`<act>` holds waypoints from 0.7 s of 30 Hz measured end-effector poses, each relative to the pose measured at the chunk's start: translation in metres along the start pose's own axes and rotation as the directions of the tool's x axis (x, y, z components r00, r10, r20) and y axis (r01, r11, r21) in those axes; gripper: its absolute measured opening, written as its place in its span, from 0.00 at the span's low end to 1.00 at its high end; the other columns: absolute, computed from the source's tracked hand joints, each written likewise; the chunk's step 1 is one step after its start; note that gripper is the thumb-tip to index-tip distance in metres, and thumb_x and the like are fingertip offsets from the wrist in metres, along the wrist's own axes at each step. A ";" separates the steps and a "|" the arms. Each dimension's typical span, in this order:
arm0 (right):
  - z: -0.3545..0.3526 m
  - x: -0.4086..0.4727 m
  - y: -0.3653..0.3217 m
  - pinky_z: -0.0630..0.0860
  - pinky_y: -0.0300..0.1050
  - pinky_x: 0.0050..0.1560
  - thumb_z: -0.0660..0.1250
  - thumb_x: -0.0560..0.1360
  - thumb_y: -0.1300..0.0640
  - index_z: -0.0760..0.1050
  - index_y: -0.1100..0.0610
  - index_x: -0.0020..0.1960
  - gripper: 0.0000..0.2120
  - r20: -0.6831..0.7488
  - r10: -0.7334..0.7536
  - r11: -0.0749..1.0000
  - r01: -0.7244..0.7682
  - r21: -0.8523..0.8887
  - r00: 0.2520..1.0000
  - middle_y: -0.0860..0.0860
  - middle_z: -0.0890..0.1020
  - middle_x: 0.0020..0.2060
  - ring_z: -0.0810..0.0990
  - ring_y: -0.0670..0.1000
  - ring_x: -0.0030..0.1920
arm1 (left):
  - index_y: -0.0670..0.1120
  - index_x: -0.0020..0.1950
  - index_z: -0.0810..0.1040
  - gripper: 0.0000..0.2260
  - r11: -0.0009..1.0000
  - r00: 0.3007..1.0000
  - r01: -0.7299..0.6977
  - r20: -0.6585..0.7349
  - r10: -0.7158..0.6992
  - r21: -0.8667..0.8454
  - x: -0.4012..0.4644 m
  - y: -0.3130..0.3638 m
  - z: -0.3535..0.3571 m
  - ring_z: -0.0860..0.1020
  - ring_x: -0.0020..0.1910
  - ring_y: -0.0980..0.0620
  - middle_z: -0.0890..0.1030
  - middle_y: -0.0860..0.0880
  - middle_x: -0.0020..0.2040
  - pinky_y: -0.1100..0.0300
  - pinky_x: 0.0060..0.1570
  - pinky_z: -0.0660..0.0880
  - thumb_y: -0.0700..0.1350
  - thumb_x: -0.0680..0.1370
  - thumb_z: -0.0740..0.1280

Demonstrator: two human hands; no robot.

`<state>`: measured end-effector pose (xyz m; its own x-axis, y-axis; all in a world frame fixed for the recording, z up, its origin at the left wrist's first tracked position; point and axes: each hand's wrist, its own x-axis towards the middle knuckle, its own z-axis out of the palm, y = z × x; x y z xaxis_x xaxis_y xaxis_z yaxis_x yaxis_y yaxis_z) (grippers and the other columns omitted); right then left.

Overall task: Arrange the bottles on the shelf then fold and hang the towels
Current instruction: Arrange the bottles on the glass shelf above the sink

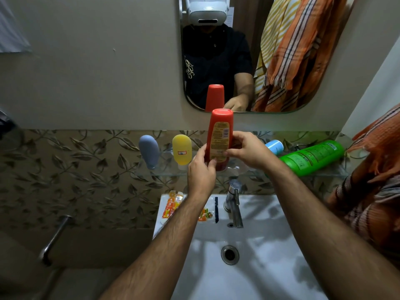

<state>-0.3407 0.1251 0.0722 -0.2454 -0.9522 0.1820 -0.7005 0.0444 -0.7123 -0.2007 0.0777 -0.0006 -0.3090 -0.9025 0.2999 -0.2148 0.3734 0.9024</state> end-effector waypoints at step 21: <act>-0.028 -0.015 0.023 0.72 0.42 0.62 0.66 0.74 0.68 0.78 0.54 0.64 0.21 -0.196 -0.041 0.947 -0.024 -0.319 0.980 0.51 0.82 0.60 0.80 0.50 0.60 | 0.45 0.67 0.76 0.24 0.870 0.906 -0.409 0.010 0.423 0.276 -0.047 -0.015 0.016 0.77 0.55 0.50 0.77 0.47 0.59 0.59 0.55 0.76 0.43 0.72 0.75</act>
<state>-0.3719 0.1492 0.0721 -0.3430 -0.8754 0.3406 -0.8715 0.1614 -0.4630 -0.1983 0.1181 -0.0331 -0.3804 -0.6574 0.6505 -0.3162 0.7534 0.5765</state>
